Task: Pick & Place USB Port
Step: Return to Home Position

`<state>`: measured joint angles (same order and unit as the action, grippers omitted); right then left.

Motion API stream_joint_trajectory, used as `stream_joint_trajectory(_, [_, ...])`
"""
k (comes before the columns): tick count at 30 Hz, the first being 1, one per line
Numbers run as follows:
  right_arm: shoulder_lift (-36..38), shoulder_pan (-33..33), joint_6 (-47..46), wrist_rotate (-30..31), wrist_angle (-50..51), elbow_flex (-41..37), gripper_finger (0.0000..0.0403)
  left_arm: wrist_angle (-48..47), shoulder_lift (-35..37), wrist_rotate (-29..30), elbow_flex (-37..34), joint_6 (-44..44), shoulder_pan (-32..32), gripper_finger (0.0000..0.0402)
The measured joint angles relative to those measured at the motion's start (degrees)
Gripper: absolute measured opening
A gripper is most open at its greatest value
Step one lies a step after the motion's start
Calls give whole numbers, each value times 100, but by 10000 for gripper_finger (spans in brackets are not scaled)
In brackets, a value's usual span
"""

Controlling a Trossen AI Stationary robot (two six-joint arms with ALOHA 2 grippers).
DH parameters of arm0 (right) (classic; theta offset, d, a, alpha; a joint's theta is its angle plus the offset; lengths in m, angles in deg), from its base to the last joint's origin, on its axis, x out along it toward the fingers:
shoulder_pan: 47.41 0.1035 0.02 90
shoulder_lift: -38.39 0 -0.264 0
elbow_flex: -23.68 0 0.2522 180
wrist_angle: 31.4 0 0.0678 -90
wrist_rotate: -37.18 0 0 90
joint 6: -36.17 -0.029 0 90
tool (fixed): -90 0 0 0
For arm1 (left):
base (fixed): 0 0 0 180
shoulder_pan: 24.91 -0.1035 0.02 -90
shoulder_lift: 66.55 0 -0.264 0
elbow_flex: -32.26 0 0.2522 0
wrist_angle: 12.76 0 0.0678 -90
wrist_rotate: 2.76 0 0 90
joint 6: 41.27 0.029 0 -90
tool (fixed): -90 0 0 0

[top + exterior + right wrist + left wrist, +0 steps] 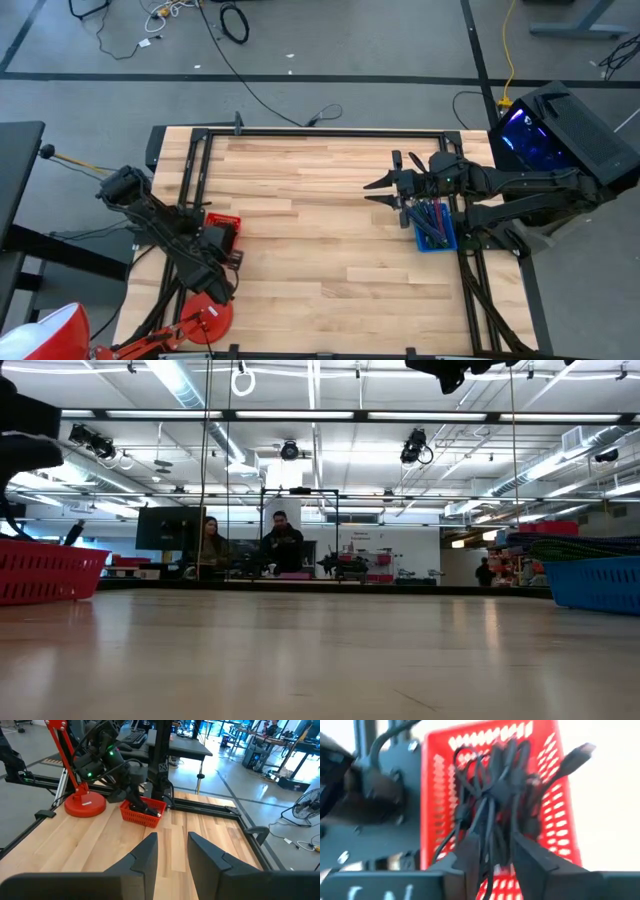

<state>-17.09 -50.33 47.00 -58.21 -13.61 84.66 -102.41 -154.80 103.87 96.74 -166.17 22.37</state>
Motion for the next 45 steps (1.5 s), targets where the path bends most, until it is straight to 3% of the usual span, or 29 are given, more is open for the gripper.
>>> stream_joint_trajectory(3, [1, -2, 0, 0, -3, 0, 107, -1, 28, 403, 2, 12, 0, 132])
stream_joint_trajectory(9, [1, -1, 0, 0, -9, 0, 107, -5, 28, 524, 54, 159, -78, 156])
stream_joint_trajectory(11, [1, 0, 0, 0, -25, 0, 107, -4, 28, 865, 184, 406, -104, 161])
stream_joint_trajectory(15, [1, -2, 17, 0, -25, 0, 107, -136, 28, 2320, 732, 1507, -124, 162])
stream_joint_trajectory(17, [-2, -8, 73, 0, -96, -21, 107, -215, 28, 3345, 1076, 2343, -158, 160])
stream_joint_trajectory(21, [-39, -191, 141, -236, -1149, -545, 107, -239, 39, 5552, 1598, 4040, -449, 156])
stream_joint_trajectory(24, [-184, -525, -259, -1245, -2306, -1121, 107, -235, 128, 6421, 1812, 4890, -939, 151])
stream_joint_trajectory(26, [-364, -719, -651, -1549, -3045, -1464, 107, -221, 244, 6607, 1836, 5049, -1365, 149])
stream_joint_trajectory(31, [-643, -1231, -1123, -1520, -3378, -1816, 107, -23, 329, 6503, 1834, 5398, -2363, 149])
stream_joint_trajectory(35, [-682, -1544, -1099, -1843, -3436, -1814, 107, 1175, 317, 6136, 1795, 6593, -2840, 149])
stream_joint_trajectory(38, [-689, -1775, -1115, -1948, -3428, -1814, 107, 3731, 317, 5246, 1452, 8806, -3164, 149])
stream_joint_trajectory(41, [-793, -1877, -1395, -2214, -3380, -1814, 107, 7303, 267, 2943, 750, 11762, -3531, 149])
stream_joint_trajectory(43, [-861, -1854, -1470, -2319, -3277, -1816, 107, 9079, 171, 1693, 328, 12696, -3748, 149])
stream_joint_trajectory(45, [-975, -1804, -1422, -2351, -3340, -1913, 107, 10111, 103, 1242, 47, 12989, -3931, 149])
